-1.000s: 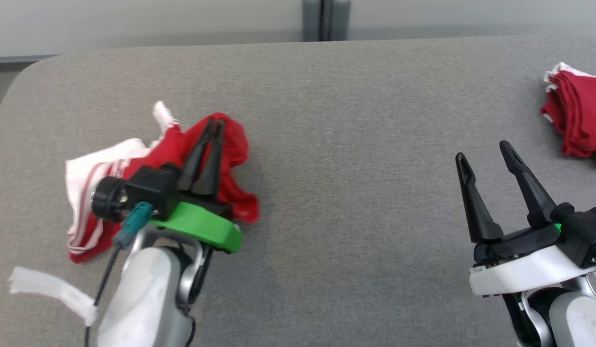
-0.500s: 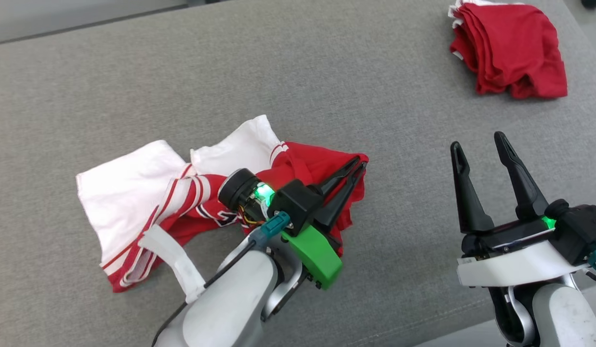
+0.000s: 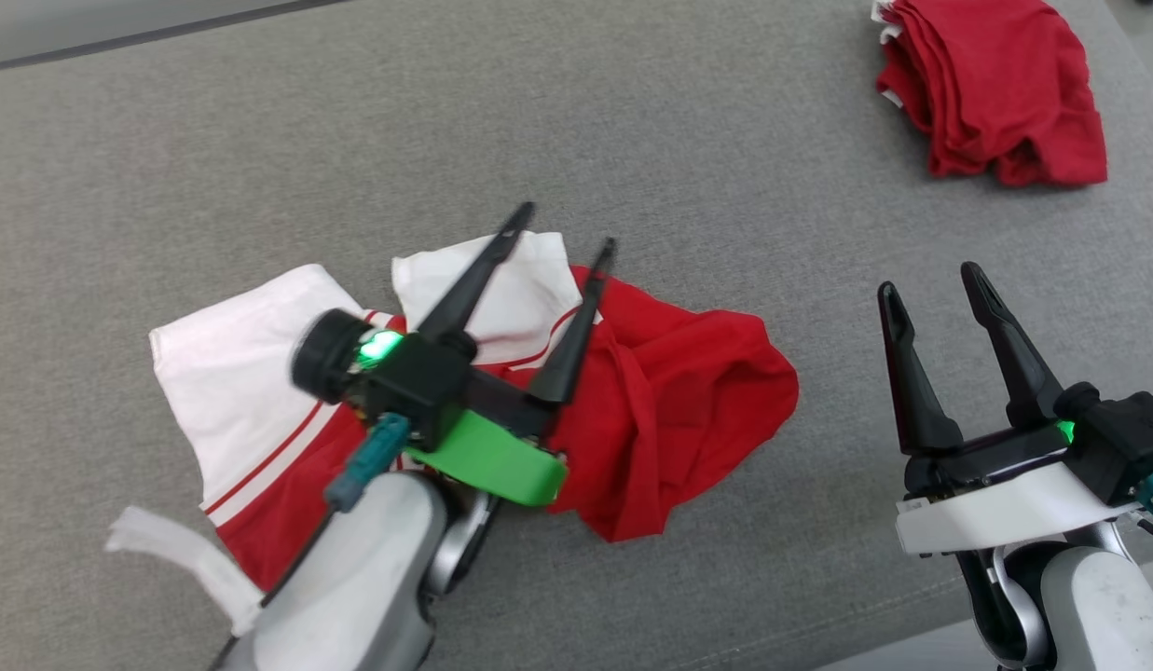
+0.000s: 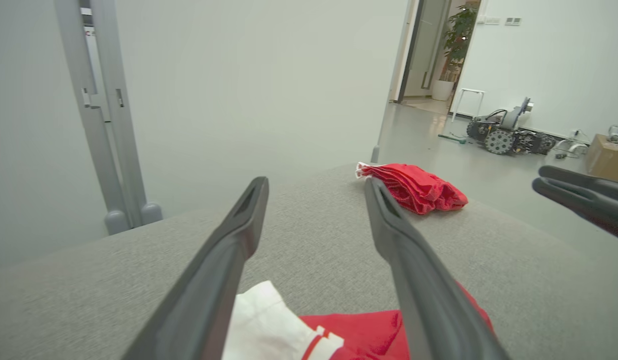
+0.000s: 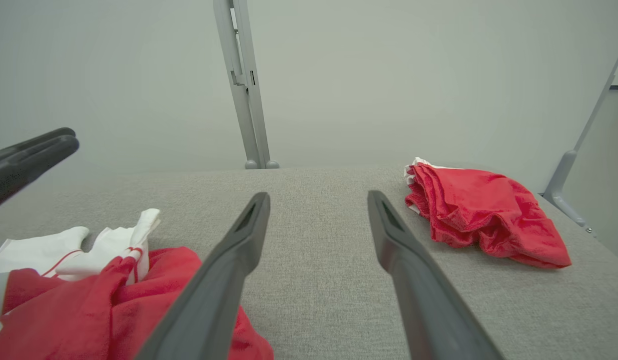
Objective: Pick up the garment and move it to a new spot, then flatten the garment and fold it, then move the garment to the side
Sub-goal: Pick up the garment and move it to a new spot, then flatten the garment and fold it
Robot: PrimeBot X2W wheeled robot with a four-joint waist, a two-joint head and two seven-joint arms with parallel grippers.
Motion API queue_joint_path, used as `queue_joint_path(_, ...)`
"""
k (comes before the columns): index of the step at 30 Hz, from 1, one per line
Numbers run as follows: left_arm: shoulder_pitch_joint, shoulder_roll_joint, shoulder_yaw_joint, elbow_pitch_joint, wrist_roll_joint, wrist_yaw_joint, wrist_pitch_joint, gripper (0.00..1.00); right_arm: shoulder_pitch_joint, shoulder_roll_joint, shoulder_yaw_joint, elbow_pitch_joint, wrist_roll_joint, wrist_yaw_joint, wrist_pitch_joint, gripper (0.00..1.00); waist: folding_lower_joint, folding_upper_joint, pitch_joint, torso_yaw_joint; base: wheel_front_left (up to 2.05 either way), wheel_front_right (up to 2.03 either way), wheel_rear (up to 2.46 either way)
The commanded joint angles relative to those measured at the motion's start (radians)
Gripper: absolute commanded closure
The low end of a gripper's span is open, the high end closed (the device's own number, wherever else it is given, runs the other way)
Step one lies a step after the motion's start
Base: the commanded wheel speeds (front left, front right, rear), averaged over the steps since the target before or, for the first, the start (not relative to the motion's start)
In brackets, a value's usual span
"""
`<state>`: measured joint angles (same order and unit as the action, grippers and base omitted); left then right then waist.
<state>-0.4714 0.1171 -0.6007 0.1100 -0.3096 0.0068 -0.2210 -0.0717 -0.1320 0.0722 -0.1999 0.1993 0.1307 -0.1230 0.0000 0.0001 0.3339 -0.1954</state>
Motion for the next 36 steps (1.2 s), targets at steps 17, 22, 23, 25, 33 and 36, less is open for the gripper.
queue_joint_path(17,0.304,0.199,0.325,-0.024,-0.106,0.159,-0.041,0.0,0.075,-0.035,-0.001,-0.006,0.018,0.0,0.065,0.0,0.0,-0.0001,-0.188,0.226,0.0,0.0,0.0)
queue_joint_path(22,0.361,0.207,0.322,-0.034,-0.097,0.163,-0.043,0.0,0.101,-0.037,0.006,0.001,0.024,0.0,0.075,0.0,0.0,-0.0001,-0.222,0.224,0.0,0.0,0.0)
queue_joint_path(23,0.372,0.207,0.32,-0.036,-0.099,0.162,-0.043,0.0,0.11,-0.037,0.007,0.002,0.025,0.0,0.078,0.0,0.0,-0.0001,-0.23,0.221,0.0,0.0,0.0)
queue_joint_path(25,0.39,0.208,0.318,-0.038,-0.103,0.163,-0.043,0.0,0.122,-0.035,0.008,0.003,0.027,0.0,0.084,0.0,0.0,-0.0001,-0.241,0.214,0.0,0.0,0.0)
queue_joint_path(33,0.437,0.212,0.304,-0.069,-0.098,0.183,-0.023,0.0,0.151,-0.035,0.001,0.0,0.031,0.0,0.091,0.0,0.0,-0.0001,-0.262,0.196,0.0,0.0,0.0)
queue_joint_path(36,0.438,0.216,0.303,-0.072,-0.097,0.186,-0.02,0.0,0.15,-0.032,-0.001,-0.001,0.03,0.0,0.092,0.0,0.0,-0.0001,-0.262,0.196,0.0,0.0,0.0)
